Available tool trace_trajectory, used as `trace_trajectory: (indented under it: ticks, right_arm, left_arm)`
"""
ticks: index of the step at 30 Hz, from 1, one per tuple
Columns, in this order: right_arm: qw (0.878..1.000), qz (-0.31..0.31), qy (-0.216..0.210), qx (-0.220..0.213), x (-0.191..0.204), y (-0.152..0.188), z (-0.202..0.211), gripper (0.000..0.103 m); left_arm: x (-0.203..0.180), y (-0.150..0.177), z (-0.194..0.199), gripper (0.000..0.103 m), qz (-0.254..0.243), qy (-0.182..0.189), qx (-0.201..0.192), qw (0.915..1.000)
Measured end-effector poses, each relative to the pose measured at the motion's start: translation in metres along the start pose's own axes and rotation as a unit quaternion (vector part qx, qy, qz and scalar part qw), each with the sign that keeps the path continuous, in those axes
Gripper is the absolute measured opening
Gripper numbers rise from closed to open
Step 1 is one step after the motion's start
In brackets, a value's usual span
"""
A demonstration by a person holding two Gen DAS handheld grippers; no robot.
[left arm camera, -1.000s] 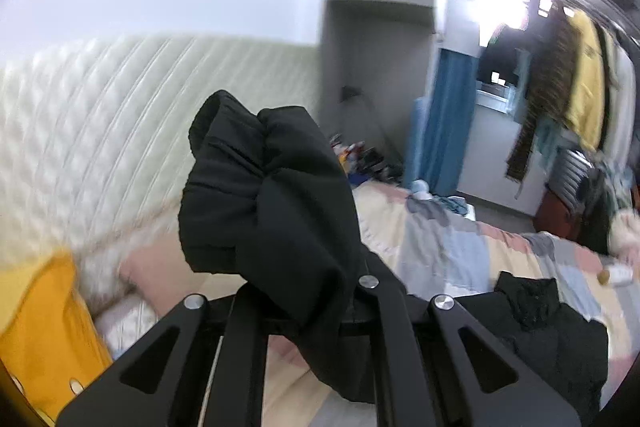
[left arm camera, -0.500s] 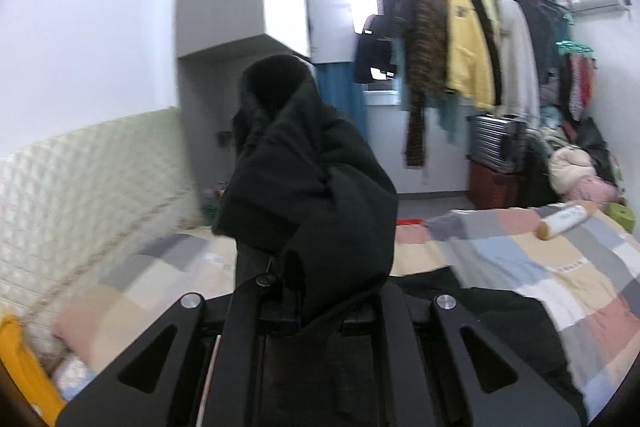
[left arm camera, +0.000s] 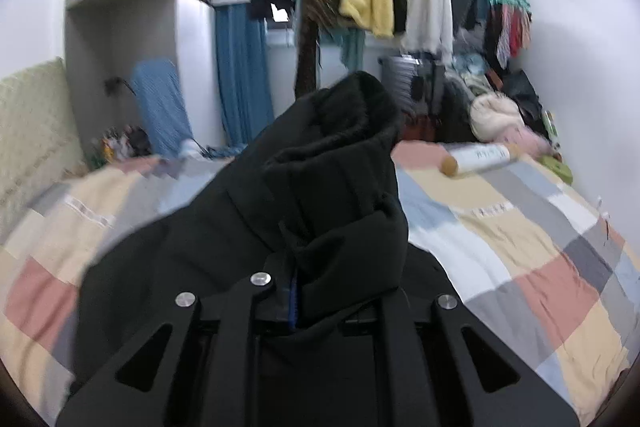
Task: Fold large clothes
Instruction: 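Lift the sleeve with the left gripper and fold it across the jacket body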
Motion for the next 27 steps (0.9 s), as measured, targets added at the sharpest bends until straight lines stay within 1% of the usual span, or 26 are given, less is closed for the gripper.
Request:
trace_trajectory:
  ticks: [2,4,7,9,11,13,16,19,20,21,22,23,24,25,26,27]
  right_arm:
    - [1.0,-0.009,0.001,0.003,-0.004,0.001,-0.004,0.103]
    - [1.0,-0.017,0.003,0.004,-0.009,0.002,-0.008,0.103]
    - [1.0,-0.028,0.006,0.006,-0.015,0.003,-0.015,0.103]
    - [1.0,-0.027,0.01,0.01,-0.018,0.006,-0.021,0.103]
    - [0.999,-0.032,0.008,0.014,-0.022,0.008,-0.026,0.103]
    - [0.999,-0.034,0.01,0.019,-0.025,0.011,-0.032,0.103]
    - [0.999,-0.037,0.01,0.025,-0.027,0.012,-0.037,0.103]
    - [0.999,-0.036,0.012,0.024,-0.027,0.012,-0.038,0.103]
    - [0.999,-0.035,0.013,0.023,-0.027,0.011,-0.037,0.103]
    - [0.999,-0.035,0.015,0.02,-0.027,0.01,-0.036,0.103]
    - [0.999,-0.033,0.016,0.019,-0.027,0.01,-0.035,0.103]
    - [0.999,-0.032,0.017,0.019,-0.026,0.009,-0.035,0.103]
    - [0.999,-0.03,0.018,0.017,-0.025,0.008,-0.032,0.103]
    - [0.999,-0.029,0.018,0.016,-0.025,0.008,-0.031,0.103]
    - [0.999,-0.026,0.018,0.012,-0.023,0.007,-0.027,0.103]
    - [1.0,-0.023,0.017,0.008,-0.021,0.006,-0.024,0.103]
  left_arm:
    - [-0.014,0.016,-0.016,0.012,0.002,0.006,0.014,0.9999]
    - [-0.027,0.032,-0.03,0.012,-0.007,0.009,0.028,0.9995]
    - [-0.043,0.059,-0.051,0.012,-0.028,0.016,0.055,0.998]
    - [-0.051,0.078,-0.064,0.012,-0.039,0.022,0.079,0.9959]
    - [-0.056,0.093,-0.072,0.012,-0.06,0.023,0.094,0.9935]
    - [-0.06,0.099,-0.076,0.012,-0.065,0.028,0.102,0.9923]
    - [-0.058,0.095,-0.071,0.012,-0.051,0.041,0.108,0.992]
    - [-0.058,0.091,-0.059,0.019,-0.048,0.055,0.107,0.9916]
    - [-0.059,0.089,-0.053,0.024,-0.05,0.06,0.105,0.9915]
    - [-0.058,0.088,-0.045,0.041,-0.051,0.061,0.101,0.9917]
    - [-0.058,0.086,-0.038,0.055,-0.05,0.063,0.097,0.992]
    - [-0.057,0.082,-0.025,0.089,-0.052,0.066,0.087,0.9927]
    - [-0.056,0.081,-0.018,0.103,-0.054,0.066,0.074,0.9935]
    - [-0.055,0.076,-0.005,0.103,-0.058,0.071,0.055,0.9943]
    - [-0.054,0.073,0.0,0.103,-0.06,0.075,0.05,0.9941]
    - [-0.052,0.071,0.009,0.103,-0.058,0.077,0.054,0.9939]
Point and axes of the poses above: each gripper's, at about its wrist camera, not at the fingertips, and z roughly against the way its jaws point, x to its left, y to its underside, the point moved 7 cm from there along -z, roughly the way its jaws point, and after that the axes turned 10 degrees about -x, right-handed, at the moved point
